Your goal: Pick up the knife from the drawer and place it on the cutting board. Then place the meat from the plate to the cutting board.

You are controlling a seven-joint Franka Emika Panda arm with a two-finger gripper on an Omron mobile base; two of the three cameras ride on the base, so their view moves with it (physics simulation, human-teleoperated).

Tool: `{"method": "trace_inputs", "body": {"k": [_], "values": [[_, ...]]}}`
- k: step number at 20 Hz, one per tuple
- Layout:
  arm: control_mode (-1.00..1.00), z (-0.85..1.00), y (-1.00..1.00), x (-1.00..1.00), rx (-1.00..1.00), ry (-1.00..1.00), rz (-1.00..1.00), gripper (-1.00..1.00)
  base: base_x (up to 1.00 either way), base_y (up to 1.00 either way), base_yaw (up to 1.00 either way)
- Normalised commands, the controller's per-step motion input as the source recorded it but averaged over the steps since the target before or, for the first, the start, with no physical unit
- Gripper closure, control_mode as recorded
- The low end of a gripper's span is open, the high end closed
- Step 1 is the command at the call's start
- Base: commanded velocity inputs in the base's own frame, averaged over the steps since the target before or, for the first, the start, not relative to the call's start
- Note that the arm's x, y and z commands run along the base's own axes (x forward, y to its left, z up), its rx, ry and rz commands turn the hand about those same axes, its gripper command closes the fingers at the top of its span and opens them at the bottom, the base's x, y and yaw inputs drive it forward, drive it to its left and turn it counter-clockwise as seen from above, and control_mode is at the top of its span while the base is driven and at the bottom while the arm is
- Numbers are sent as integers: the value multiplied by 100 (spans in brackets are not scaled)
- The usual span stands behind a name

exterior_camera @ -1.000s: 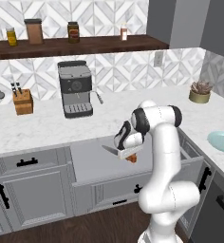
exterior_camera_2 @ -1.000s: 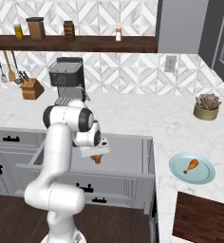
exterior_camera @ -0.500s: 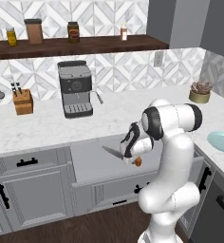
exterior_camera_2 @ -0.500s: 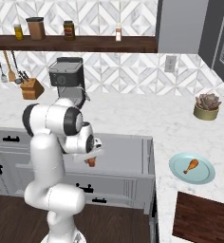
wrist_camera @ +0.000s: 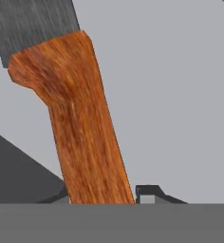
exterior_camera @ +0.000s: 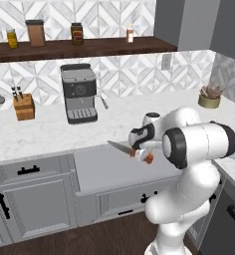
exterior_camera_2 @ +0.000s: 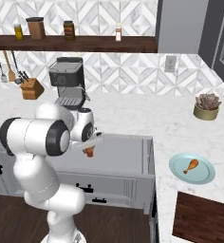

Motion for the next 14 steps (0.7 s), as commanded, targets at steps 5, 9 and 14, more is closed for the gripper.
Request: {"method": "trace_inputs", "body": {"k": [5,9,14], "values": [[-100,95,-41,-75,0,14,-1,100,0,0,0],[-100,71,-56,-67,5,0,-32,100,0,0,0],[-100,74,-46,-47,8,4,-55,100,0,0,0]]}}
